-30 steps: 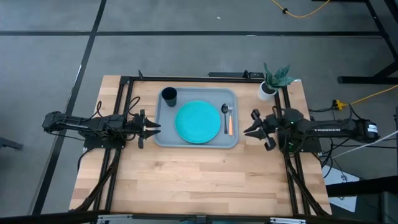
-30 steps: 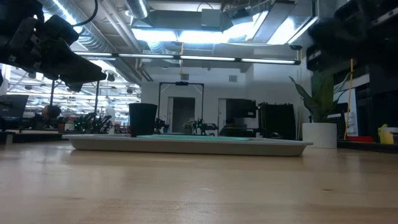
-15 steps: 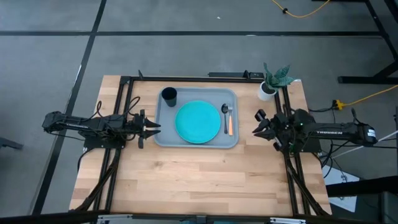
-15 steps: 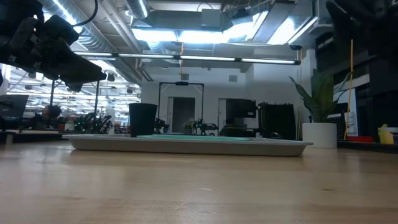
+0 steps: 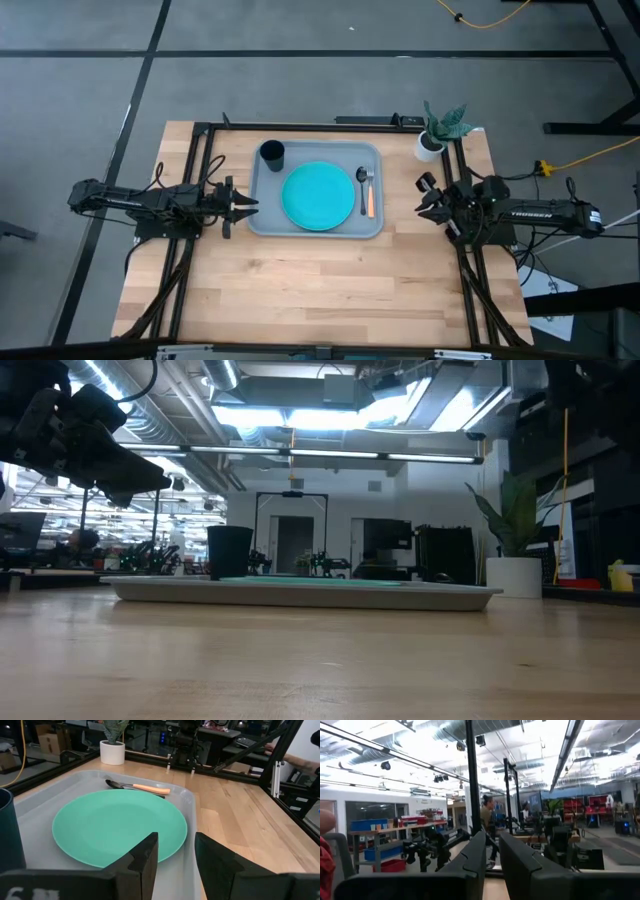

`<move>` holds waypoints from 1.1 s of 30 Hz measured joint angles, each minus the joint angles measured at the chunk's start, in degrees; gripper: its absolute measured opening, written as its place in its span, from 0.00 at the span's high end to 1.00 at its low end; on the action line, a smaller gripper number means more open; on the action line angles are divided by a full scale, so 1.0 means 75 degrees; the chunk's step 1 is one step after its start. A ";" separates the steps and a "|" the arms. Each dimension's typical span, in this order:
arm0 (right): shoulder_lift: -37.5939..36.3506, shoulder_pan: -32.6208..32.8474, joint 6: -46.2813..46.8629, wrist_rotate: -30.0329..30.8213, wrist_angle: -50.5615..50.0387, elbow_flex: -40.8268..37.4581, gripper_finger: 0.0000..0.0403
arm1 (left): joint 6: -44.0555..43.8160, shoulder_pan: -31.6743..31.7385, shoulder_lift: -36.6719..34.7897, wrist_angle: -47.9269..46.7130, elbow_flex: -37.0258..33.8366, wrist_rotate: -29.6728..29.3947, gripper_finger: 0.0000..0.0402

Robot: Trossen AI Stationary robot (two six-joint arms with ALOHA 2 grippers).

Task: Pick and place plate/cup/fork/spoon on tray
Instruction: Return to Home Position

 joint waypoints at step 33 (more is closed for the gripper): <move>-0.2481 -0.0688 -0.0016 0.0010 -0.5299 0.0003 0.85 | 0.0000 0.0000 0.0000 0.0000 0.0000 0.0000 0.70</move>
